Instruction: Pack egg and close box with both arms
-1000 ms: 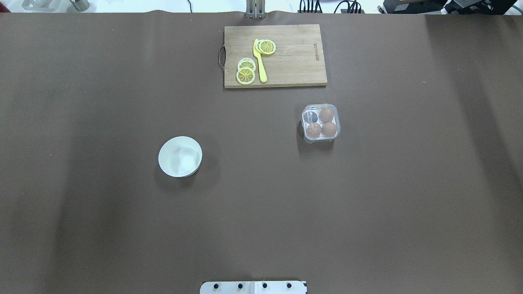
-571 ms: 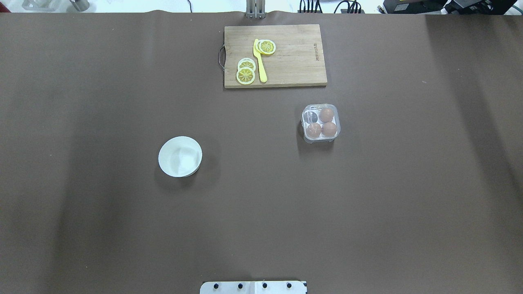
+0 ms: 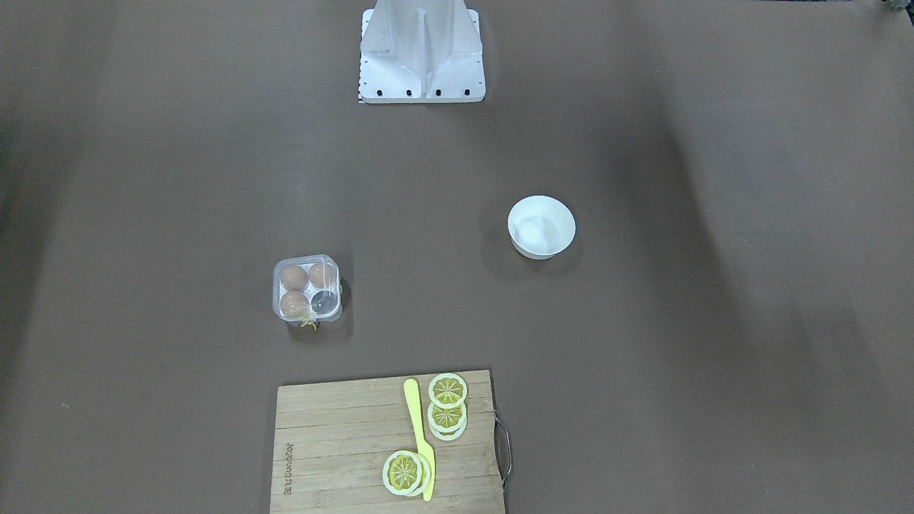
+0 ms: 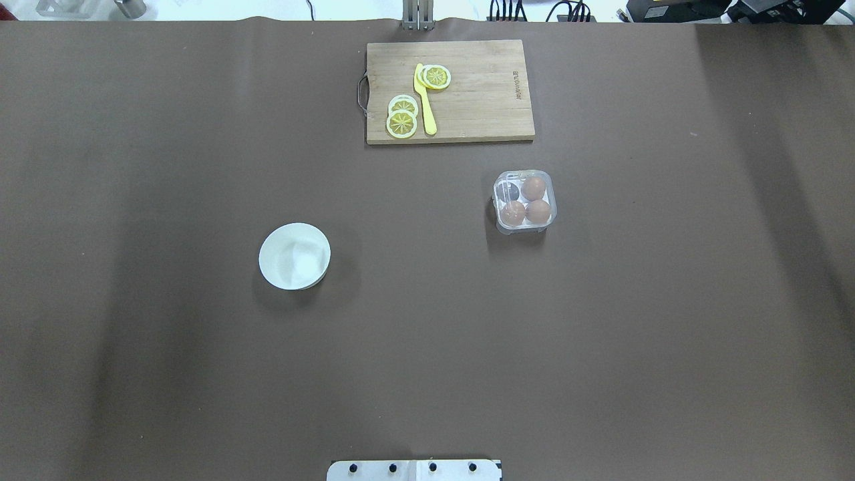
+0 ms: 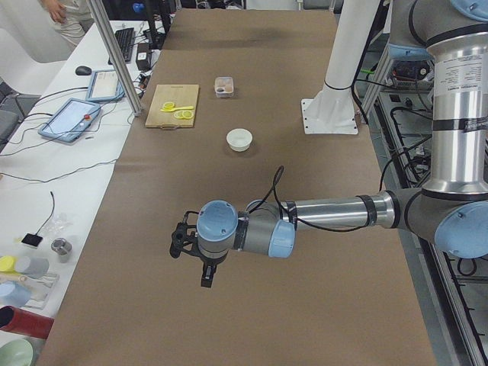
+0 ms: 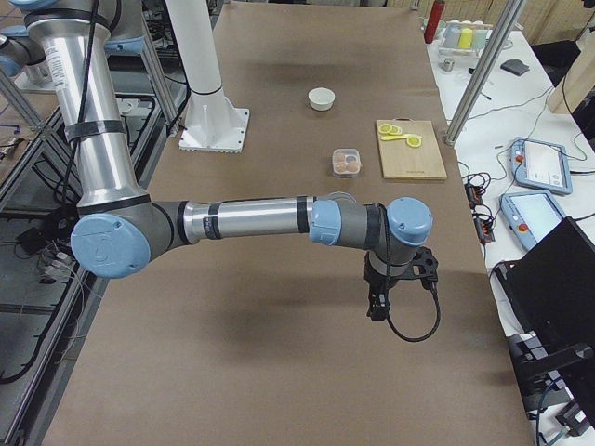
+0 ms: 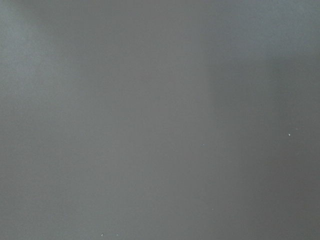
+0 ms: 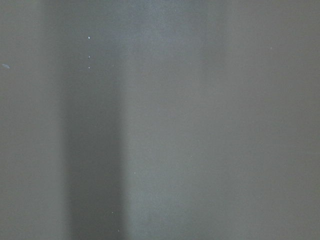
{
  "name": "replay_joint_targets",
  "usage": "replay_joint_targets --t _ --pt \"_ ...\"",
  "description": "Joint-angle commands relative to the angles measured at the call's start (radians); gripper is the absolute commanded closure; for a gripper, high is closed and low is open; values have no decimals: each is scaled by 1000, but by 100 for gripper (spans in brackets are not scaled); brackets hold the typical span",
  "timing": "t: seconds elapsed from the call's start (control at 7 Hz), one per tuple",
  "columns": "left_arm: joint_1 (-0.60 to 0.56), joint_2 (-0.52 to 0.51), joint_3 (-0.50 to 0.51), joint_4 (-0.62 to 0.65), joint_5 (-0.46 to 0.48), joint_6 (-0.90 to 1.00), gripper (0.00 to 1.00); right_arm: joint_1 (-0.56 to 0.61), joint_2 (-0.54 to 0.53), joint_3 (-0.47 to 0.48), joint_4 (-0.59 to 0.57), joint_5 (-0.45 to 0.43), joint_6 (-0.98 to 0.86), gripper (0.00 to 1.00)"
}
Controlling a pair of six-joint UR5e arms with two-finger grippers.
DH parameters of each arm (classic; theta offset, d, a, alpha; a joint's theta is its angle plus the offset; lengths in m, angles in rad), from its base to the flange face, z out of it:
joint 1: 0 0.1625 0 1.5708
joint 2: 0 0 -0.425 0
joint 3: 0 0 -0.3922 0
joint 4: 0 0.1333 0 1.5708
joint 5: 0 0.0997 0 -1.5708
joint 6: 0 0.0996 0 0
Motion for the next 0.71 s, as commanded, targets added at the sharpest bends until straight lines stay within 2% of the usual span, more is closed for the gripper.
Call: replay_joint_targets --t 0.0,0.57 --pt "0 1 0 0 -1 0 2 -1 -1 1 0 0 0 1" --pt "0 4 0 0 -1 0 2 -1 -1 5 4 3 0 1"
